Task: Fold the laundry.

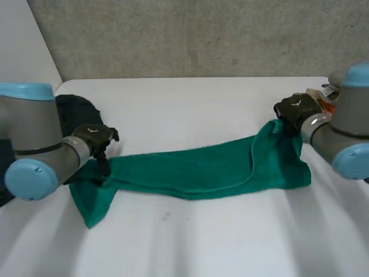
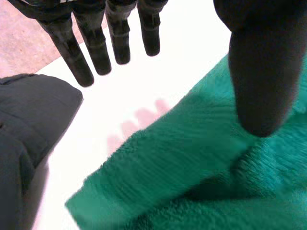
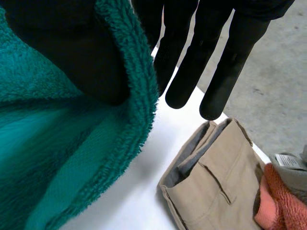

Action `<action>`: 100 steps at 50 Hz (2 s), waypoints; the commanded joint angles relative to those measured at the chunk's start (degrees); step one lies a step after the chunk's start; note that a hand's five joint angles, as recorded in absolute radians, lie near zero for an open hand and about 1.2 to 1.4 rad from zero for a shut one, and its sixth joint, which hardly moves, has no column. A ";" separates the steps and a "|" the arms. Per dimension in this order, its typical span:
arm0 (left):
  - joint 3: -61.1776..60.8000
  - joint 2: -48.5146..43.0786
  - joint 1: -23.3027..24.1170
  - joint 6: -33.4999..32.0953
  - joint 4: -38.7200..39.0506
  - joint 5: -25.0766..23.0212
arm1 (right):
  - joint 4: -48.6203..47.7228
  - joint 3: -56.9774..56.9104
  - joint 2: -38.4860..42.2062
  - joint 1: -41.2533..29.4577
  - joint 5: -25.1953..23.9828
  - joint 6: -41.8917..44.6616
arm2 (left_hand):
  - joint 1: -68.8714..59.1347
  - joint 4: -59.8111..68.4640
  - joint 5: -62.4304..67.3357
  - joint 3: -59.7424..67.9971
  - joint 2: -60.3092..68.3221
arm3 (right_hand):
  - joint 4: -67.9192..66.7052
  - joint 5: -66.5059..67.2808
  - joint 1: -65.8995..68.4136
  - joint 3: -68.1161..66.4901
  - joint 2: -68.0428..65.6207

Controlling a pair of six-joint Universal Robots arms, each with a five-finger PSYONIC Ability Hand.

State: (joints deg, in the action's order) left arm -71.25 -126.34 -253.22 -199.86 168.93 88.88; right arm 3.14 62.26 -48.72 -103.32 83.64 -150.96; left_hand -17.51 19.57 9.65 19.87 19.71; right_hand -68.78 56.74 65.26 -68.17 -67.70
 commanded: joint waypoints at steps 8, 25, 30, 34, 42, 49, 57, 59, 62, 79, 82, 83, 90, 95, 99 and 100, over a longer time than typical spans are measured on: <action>-19.17 17.43 -0.35 0.36 7.11 1.74 | -7.28 7.08 -2.43 0.66 2.23 -0.47 | 1.08 -3.15 -3.22 -3.44 -3.28 | -11.22 13.26 14.74 -11.83 -12.30; -30.80 12.53 -4.04 -8.35 28.82 -4.94 | -7.36 12.70 -5.86 1.45 -0.93 -0.30 | -15.41 13.34 13.27 13.05 13.21 | -11.22 13.26 14.74 -11.83 -12.30; -25.88 6.82 -4.04 -8.18 28.39 -6.09 | -7.54 13.50 -6.39 1.28 -2.43 0.40 | -15.75 13.68 13.61 13.39 13.55 | -11.22 13.26 14.74 -11.83 -12.30; -23.15 4.27 -3.78 -8.09 27.94 -6.35 | -7.54 13.41 -6.39 1.19 -2.78 1.28 | -18.10 16.03 15.96 15.73 15.89 | -11.22 13.26 14.74 -11.83 -12.30; -19.11 2.07 -2.90 -7.56 26.80 -8.20 | -7.89 12.18 -5.43 -0.13 -2.69 3.31 | -45.99 43.92 43.85 43.63 43.79 | -11.22 13.26 14.74 -11.83 -12.30; -13.05 1.36 -2.19 -5.46 25.92 -7.67 | -10.34 7.80 -3.06 -1.01 -2.52 4.36 | -62.49 60.43 60.35 60.13 60.29 | -11.22 13.26 14.74 -11.83 -12.30; 6.95 0.57 -2.11 -1.95 26.36 -4.52 | -28.39 -3.35 -3.05 -1.80 -1.12 -2.20 | -62.49 60.43 60.35 60.13 60.29 | -11.22 13.26 14.74 -11.83 -12.30; 11.99 1.27 -2.10 -0.01 26.62 -3.54 | -35.28 -5.04 -4.10 -1.71 -0.59 -5.81 | -62.49 60.43 60.35 60.13 60.29 | -11.22 13.26 14.74 -11.83 -12.30; 20.43 3.55 -2.37 6.31 26.63 -1.26 | -50.04 -5.40 -6.47 -0.92 0.38 -13.55 | -62.49 60.43 60.35 60.13 60.29 | -11.22 13.26 14.74 -11.83 -12.30; -1.92 12.88 -4.39 16.79 16.61 -6.87 | -35.26 8.03 -8.07 5.92 -17.78 -18.59 | -62.49 60.43 60.35 60.13 60.29 | -11.22 13.26 14.74 -11.83 -12.30; -7.22 11.30 -4.30 14.51 16.78 -7.49 | -31.02 11.11 -6.75 7.25 -21.14 -15.42 | -62.49 60.43 60.35 60.13 60.29 | -11.22 13.26 14.74 -11.83 -12.30; -9.85 9.64 -4.30 12.32 16.95 -7.58 | -28.57 12.86 -5.35 7.86 -22.72 -12.89 | -62.49 60.43 60.35 60.13 60.29 | -11.22 13.26 14.74 -11.83 -12.30; -12.95 1.98 -5.35 2.03 16.61 -6.09 | -16.96 15.70 -0.24 10.24 -23.88 1.53 | -62.49 60.43 60.35 60.13 60.29 | -11.22 13.26 14.74 -11.83 -12.30; -12.86 2.24 -5.62 -0.09 16.16 -5.82 | -9.65 13.94 0.55 10.15 -21.24 4.19 | -26.10 24.03 23.96 23.74 23.90 | 15.79 -13.75 -12.26 15.18 14.70; -14.09 6.01 -4.74 1.84 16.69 -5.65 | -8.86 14.29 -1.90 9.54 -17.90 1.73 | -9.04 6.97 6.90 6.67 6.83 | 33.19 -31.16 -29.67 32.58 32.11; -15.14 7.59 -4.48 2.19 16.87 -5.47 | -8.77 14.98 -3.56 9.54 -16.51 0.94 | -5.52 3.46 3.39 3.16 3.32 | 38.37 -36.33 -34.85 37.76 37.29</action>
State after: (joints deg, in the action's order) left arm -84.82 -123.64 -258.64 -199.79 185.24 83.16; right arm -6.61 76.86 -48.60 -93.13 62.69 -146.87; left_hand -26.41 28.46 18.38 29.00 28.52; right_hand -35.41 24.32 35.34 -35.61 -35.64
